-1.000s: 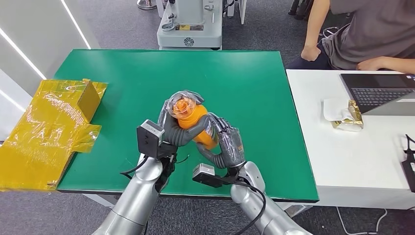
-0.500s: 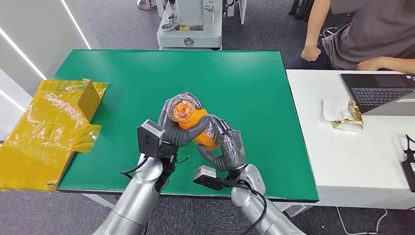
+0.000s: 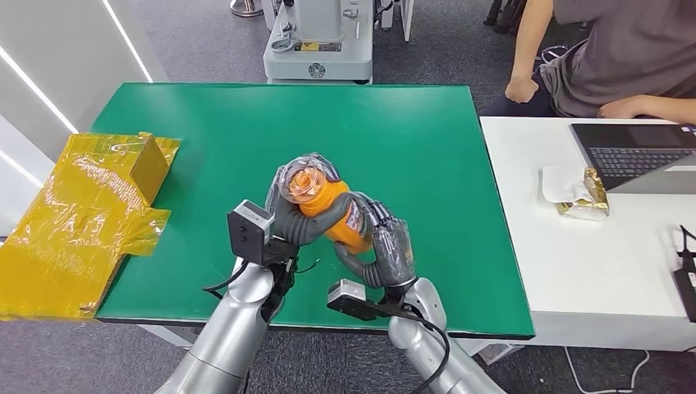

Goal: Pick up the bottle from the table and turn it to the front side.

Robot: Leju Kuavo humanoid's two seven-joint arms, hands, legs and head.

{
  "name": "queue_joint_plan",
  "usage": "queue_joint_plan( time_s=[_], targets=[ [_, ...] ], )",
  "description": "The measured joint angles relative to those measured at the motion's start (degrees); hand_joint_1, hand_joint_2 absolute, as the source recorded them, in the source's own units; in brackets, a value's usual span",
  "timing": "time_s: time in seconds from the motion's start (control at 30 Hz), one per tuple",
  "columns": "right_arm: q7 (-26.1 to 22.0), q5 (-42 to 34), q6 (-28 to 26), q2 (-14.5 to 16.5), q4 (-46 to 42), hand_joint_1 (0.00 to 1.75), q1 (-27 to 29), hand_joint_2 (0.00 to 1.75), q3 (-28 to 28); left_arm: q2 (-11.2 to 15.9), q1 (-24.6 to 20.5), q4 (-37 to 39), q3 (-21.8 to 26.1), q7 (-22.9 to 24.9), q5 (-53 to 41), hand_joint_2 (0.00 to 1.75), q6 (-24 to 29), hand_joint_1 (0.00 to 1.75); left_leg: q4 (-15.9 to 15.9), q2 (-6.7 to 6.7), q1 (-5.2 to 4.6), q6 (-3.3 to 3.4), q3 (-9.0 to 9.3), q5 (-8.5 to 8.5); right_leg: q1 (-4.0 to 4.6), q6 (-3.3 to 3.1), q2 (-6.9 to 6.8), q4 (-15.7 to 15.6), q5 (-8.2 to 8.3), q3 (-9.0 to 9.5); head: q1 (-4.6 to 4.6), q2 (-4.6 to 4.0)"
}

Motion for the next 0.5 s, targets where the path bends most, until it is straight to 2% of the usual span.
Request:
queue_joint_plan(
  time_s=[0.03,0.3,0.5],
  targets=[
    [-0.11,-0.04,0.00,0.01,-0.32,0.00,0.04,1.75,-0.09,-0.07,-0.08,0.00,0.00,0.06,0.08,1.75,0.14,1.75,0.00,0.00,0.00,0.00,0.00,0.00,0.00,0.00,0.00,0.00,0.00,0.00,0.00,0.00],
    [-1.19,-2.31,0.00,0.13,-5.06,0.00,0.48,1.75,0.38,-0.27,-0.55,0.00,-0.01,1.30,0.97,1.75,1.41,1.75,0.00,0.00,0.00,0.00,0.00,0.00,0.00,0.00,0.00,0.00,0.00,0.00,-0.01,0.00],
    [-1.22,-0.66,0.00,0.13,-10.44,0.00,2.80,1.75,0.26,-0.23,-0.55,0.00,0.00,1.33,1.69,1.75,2.00,1.75,0.00,0.00,0.00,0.00,0.00,0.00,0.00,0.00,0.00,-0.01,-0.01,-0.01,0.00,0.00]
  ],
)
